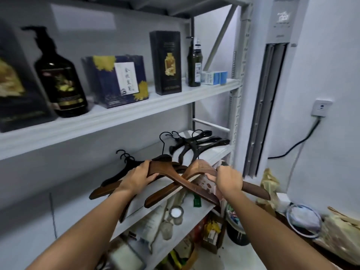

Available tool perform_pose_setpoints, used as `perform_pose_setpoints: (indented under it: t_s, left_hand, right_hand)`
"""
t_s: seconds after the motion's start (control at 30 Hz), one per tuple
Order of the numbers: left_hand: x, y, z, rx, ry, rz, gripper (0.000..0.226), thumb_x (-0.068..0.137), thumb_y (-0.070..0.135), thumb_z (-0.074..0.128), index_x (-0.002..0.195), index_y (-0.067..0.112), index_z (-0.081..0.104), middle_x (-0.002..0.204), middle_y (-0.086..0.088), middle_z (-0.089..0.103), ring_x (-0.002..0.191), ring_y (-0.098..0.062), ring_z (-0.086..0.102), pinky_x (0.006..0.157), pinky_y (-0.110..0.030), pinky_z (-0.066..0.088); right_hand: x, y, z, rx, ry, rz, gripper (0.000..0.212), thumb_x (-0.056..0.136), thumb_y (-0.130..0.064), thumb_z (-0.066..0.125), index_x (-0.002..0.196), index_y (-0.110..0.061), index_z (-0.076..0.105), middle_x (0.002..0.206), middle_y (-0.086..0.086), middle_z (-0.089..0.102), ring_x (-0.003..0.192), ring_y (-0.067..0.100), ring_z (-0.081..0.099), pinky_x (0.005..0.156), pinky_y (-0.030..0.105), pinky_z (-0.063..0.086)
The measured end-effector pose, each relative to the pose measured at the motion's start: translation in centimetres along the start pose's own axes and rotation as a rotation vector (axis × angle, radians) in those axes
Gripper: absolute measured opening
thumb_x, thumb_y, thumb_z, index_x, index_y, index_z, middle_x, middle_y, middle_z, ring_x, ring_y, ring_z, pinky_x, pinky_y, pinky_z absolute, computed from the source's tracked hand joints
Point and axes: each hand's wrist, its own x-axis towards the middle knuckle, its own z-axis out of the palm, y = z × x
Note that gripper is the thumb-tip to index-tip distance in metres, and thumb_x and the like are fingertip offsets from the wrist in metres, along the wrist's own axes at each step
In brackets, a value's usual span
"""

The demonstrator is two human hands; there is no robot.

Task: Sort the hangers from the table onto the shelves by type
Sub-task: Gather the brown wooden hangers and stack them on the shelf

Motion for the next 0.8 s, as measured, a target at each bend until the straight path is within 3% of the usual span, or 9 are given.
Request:
perform_pose_setpoints:
  t_s: [0.17,0.3,0.47,0.8]
  left_hand:
    - [-2.9,-2.4,-1.2,0.019,0.038,-0.092,0.058,0.092,0.047,0.051,0.137,0.015,0.033,0.123,-0.01,0.06,0.107,-0.028,0.061,0.09,-0.038,0.049]
    - [-5.2,-4.2,-2.2,0.044,0.05,-0.183,0.05,0.092,0.049,0.049,0.128,0.017,0.039,0.109,-0.01,0.065,0.094,-0.027,0.063,0.082,-0.04,0.052]
    - [-8.3,-6.7,-3.7,0.067,0.1,-0.284,0.052,0.091,0.048,0.051,0.131,0.018,0.037,0.109,-0.009,0.065,0.094,-0.027,0.064,0.082,-0.04,0.053]
    - [-16.6,-13.8,-6.8,0.156,0.179,-0.527,0.058,0.092,0.049,0.049,0.136,0.016,0.033,0.112,-0.012,0.066,0.095,-0.03,0.065,0.08,-0.039,0.054]
  right_hand:
    - [0.0,-3.0,0.5,0.01,-0.017,-0.117,0.049,0.085,-0.063,0.053,0.086,-0.016,0.064,0.087,0.001,0.069,0.082,0.024,0.067,0.058,0.027,0.037]
    - [0.0,-5.7,0.8,0.044,-0.02,-0.2,0.051,0.083,-0.066,0.055,0.085,-0.016,0.065,0.087,0.001,0.069,0.084,0.022,0.067,0.059,0.027,0.037]
    - [-0.1,-9.6,1.0,0.07,-0.014,-0.3,0.05,0.081,-0.067,0.055,0.073,-0.018,0.056,0.083,0.001,0.069,0.08,0.023,0.067,0.058,0.027,0.038]
    - [-1.9,-19.9,2.2,0.106,-0.092,-0.489,0.054,0.083,-0.068,0.052,0.088,-0.016,0.065,0.088,0.001,0.068,0.083,0.023,0.067,0.058,0.028,0.04]
